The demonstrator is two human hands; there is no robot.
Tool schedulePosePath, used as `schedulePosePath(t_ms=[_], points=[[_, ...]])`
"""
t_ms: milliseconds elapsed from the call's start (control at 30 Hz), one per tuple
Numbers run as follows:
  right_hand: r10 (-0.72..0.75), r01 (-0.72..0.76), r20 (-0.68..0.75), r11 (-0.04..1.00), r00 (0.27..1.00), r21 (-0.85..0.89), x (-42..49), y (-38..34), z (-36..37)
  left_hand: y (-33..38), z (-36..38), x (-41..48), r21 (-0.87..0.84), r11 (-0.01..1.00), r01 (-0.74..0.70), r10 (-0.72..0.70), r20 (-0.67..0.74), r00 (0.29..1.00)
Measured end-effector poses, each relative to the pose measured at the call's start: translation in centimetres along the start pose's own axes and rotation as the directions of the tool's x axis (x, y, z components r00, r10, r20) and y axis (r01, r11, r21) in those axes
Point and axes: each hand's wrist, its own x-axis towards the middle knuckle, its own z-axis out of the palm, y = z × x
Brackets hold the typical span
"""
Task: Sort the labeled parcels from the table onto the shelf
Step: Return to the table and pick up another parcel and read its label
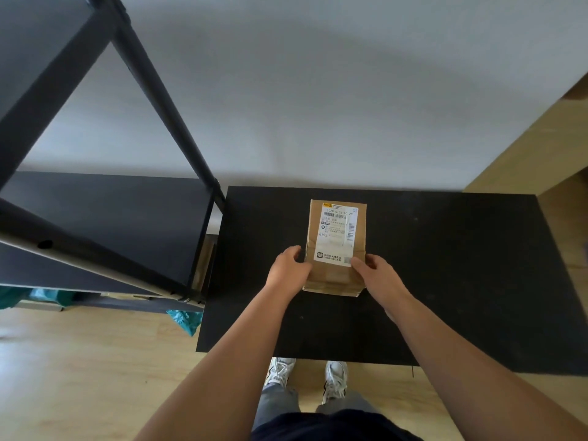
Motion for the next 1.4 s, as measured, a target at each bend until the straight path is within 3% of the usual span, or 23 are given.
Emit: schedulePosePath(t_ms=[167, 400, 567, 733, 1067, 1400], points=[[0.037, -0.041, 0.095, 0.998, 0.995, 0.045, 0.2, -0.1, 0.0, 0.5, 0.9, 0.0, -0.095, 0.993, 0.076, -0.062, 0.143, 0.988], [-0.037, 0.005, 0.117, 0.963, 0.992, 0.270, -1.3, -1.5, -1.5, 1.9, -1.1, -1.6, -0.269, 0.961, 0.061, -0.058, 0.020, 0.998], [-0.182, 0.119, 0.104, 0.891, 0.978, 0.439, -3.9, -4.6, -2.9, 3.8, -4.9, -3.1, -0.418, 0.907, -0.053, 0.037, -0.047, 0.998], [-0.353, 0.258, 0.066, 0.785, 0.933, 0.564, -7.3, -7.8, -3.7, 5.0, -8.7, -4.6, -0.626, 0.768, -0.135, 0.184, 0.014, 0.983], [-0.618, 0.536, -0.049, 0.636, 0.784, 0.554, -12.5, -12.3, -5.8, 8.7, -14.2, -8.6, -0.703, 0.599, -0.382, 0.461, -0.087, 0.883], [-0.750, 0.606, -0.014, 0.524, 0.661, 0.598, -14.2, -12.5, -8.1, 9.8, -15.6, -10.7, -0.663, 0.489, -0.566, 0.707, -0.079, 0.703]])
